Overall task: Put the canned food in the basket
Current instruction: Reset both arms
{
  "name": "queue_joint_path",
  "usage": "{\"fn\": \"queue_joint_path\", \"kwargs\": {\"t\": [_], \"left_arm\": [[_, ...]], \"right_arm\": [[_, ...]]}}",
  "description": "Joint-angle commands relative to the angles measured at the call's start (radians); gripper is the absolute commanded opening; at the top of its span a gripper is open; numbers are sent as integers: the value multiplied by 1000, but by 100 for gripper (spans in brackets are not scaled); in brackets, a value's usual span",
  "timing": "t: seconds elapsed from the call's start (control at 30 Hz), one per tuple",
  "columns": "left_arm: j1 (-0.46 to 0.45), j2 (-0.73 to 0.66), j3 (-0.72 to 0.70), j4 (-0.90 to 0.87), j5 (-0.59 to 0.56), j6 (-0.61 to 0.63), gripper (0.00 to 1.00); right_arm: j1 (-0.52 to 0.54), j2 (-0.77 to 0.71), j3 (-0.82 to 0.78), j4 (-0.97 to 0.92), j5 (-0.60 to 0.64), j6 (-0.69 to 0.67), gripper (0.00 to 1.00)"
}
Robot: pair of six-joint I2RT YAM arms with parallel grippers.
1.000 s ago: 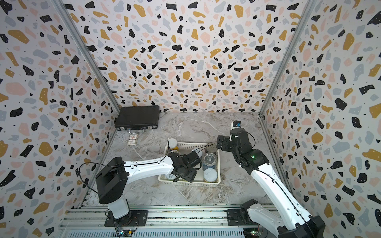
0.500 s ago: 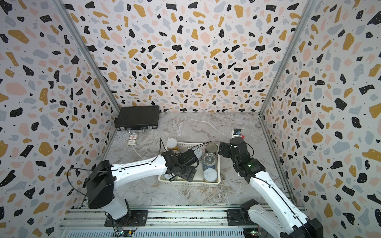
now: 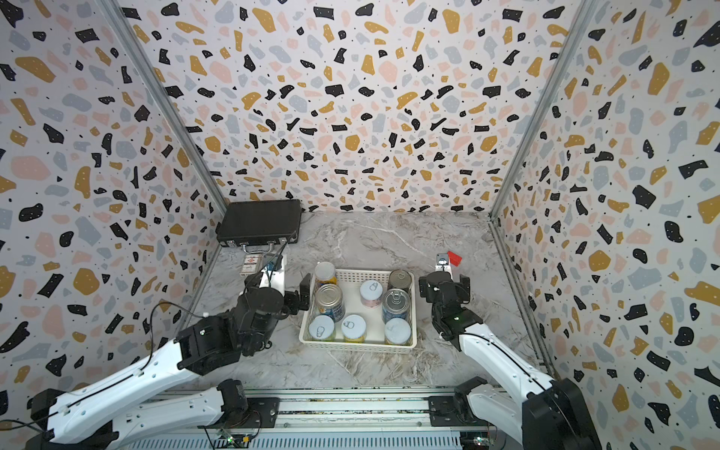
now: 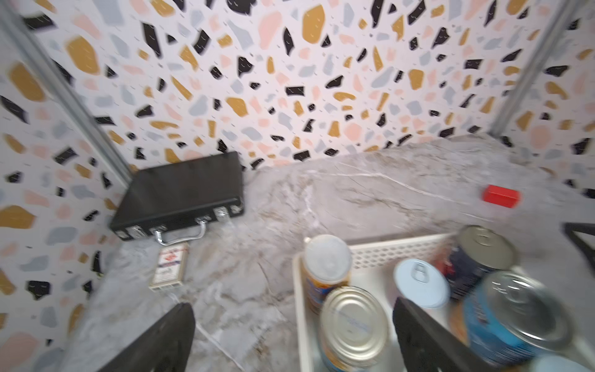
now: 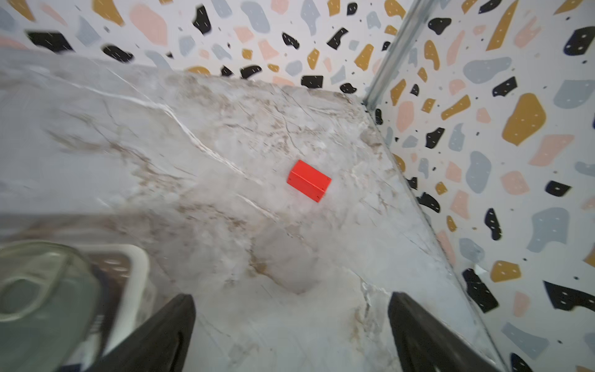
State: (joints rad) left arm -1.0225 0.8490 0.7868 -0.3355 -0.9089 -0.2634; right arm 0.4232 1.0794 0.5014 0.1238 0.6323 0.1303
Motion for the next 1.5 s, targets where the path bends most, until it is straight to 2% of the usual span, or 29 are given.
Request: {"fn": "queue_joint_path", "kwargs": {"t": [0.0, 0.03, 0.1, 0.2, 0.27, 0.33, 0.43, 0.5, 0.57, 0.6, 0.63, 0.67, 0.7, 0.73, 0.77, 0.8, 0.83, 0.87, 0.9, 0.97, 1.0, 1.07, 1.1, 1.2, 1.3, 1.37, 1.4, 1.43, 1.47], "left_arm": [[26, -29, -203, 288, -230, 222, 99], [52, -48, -246, 321, -245, 231, 99], [160, -91, -346, 412, -202, 271, 99], [353, -119, -478, 515, -144, 197, 99], [434, -105, -535, 610, -115, 188, 99], [520, -51, -586, 756, -36, 201, 100], [637, 127, -604, 936, 63, 212, 100], [651, 254, -572, 1045, 91, 310, 100], [651, 371, -533, 1122, 264, 440, 100], [651, 426, -514, 1149, 322, 476, 100], [649, 472, -462, 1094, 324, 480, 100], [650, 505, -379, 975, 322, 455, 100], [656, 538, -340, 928, 323, 433, 100], [664, 583, -353, 1025, 339, 452, 100], [663, 606, -380, 1135, 242, 440, 100], [672, 586, -428, 1180, 193, 387, 100], [715, 548, -497, 1267, 278, 359, 100], [777, 510, -573, 1305, 423, 300, 100], [848, 526, -616, 1372, 507, 249, 100], [896, 630, -639, 1588, 539, 248, 100], [890, 629, -625, 1563, 554, 263, 100], [891, 544, -550, 1296, 550, 226, 100], [891, 532, -524, 1218, 553, 223, 100], [888, 580, -582, 1401, 565, 251, 100], [888, 559, -571, 1357, 560, 240, 100], [888, 568, -489, 1206, 539, 231, 100], [875, 570, -472, 1177, 518, 241, 100], [865, 561, -500, 1220, 517, 247, 100], [865, 560, -514, 1246, 541, 256, 100]], "right_arm": [[-18, 6, -47, 209, 139, -98, 99], [-31, 21, -71, 250, 124, -114, 99], [-81, 76, -112, 341, 60, -120, 99], [-165, 187, -142, 457, -5, -83, 99], [-201, 227, -126, 479, -24, -60, 99], [-226, 253, -113, 489, -71, -73, 99], [-247, 312, -51, 444, -81, -98, 95], [-247, 336, -49, 490, -34, -117, 93], [-269, 408, -138, 777, -38, -147, 95], [-266, 373, -100, 621, -78, -122, 96], [-279, 393, -71, 585, -105, -110, 100], [-277, 430, -65, 645, -99, -149, 100], [-274, 408, -34, 532, -110, -128, 100], [-280, 414, -45, 570, -116, -124, 100], [-279, 423, -54, 610, -111, -142, 100], [-279, 406, -43, 546, -116, -123, 100], [-279, 409, -55, 584, -112, -128, 100], [-275, 413, -70, 630, -105, -144, 100], [-272, 400, -69, 602, -107, -136, 100], [-273, 399, -88, 645, -107, -141, 100], [-273, 397, -90, 647, -109, -142, 100], [-272, 394, -86, 628, -109, -137, 100], [-272, 401, -86, 640, -130, -144, 100], [-304, 420, -35, 544, -217, -128, 100], [-332, 423, -3, 490, -398, -160, 100], [-340, 396, -64, 575, -438, -166, 100], [-349, 395, -143, 699, -460, -163, 100], [-350, 460, -234, 983, -463, -180, 100], [-349, 468, -270, 1055, -451, -183, 100]]}}
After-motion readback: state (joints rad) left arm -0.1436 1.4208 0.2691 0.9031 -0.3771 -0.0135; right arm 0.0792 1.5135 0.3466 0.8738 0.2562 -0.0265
